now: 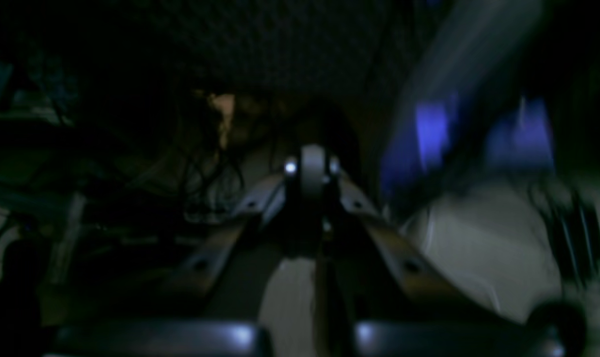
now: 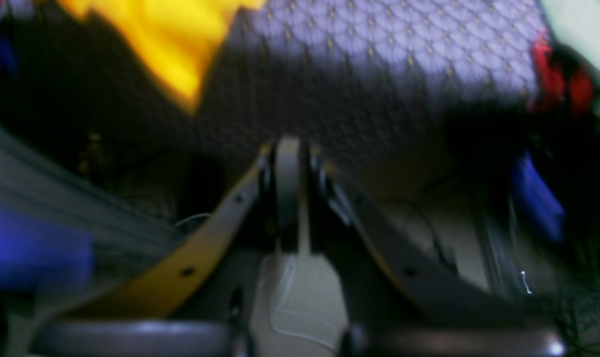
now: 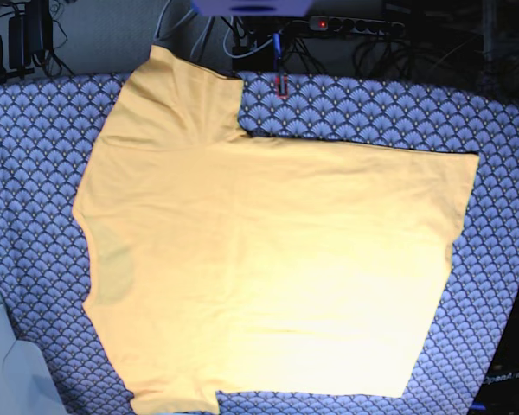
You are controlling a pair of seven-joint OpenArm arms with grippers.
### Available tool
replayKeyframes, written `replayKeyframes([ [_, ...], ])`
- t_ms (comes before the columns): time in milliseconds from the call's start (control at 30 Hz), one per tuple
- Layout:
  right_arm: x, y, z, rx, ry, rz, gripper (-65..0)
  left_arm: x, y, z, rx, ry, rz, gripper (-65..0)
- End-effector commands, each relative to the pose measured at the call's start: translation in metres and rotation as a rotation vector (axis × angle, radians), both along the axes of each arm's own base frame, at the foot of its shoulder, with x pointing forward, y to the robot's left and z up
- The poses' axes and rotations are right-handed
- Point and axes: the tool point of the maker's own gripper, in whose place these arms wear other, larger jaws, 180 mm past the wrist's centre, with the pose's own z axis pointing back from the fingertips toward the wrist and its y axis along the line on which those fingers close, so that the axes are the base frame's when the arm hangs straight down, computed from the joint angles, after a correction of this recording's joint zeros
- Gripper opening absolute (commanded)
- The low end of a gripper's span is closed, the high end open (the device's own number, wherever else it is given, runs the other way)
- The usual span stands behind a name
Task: Fold the T-shirt properly
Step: 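Move the right gripper to the shirt's shoulder corner and grasp it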
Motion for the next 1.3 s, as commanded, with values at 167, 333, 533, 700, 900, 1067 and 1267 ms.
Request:
replayKeyframes([
  [167,0.062,0.033,0.034,0.305,0.04,0.037,-60.8,0.067,0.043,0.036,-0.052,-0.051,0.042,-65.0],
  [333,0.104,0.052,0.015,0.483,0.169,0.106,-60.8,0.099,0.071,0.04,-0.127,0.001,0.049,-65.0],
  [533,0.142,0.066,0.003,0.552,0.28,0.17,-60.8,0.129,0.093,0.048,-0.168,-0.036,0.052,-56.2],
  [700,0.159,0.089,0.012,0.61,0.284,0.281,-53.3,0.141,0.1,0.049,-0.173,-0.052,0.046,-49.8],
  [900,0.159,0.109,0.036,0.739,0.219,0.41,-38.1,0.145,0.109,0.051,-0.152,-0.065,0.053,-49.8],
  [1067,0.164,0.095,0.023,0.782,0.215,0.357,-36.3,0.153,0.125,0.058,-0.11,-0.097,0.068,-49.8],
  [1267,0.168,0.067,-0.02,0.821,0.273,0.291,-36.3,0.162,0.135,0.06,-0.082,-0.106,0.071,-49.8],
])
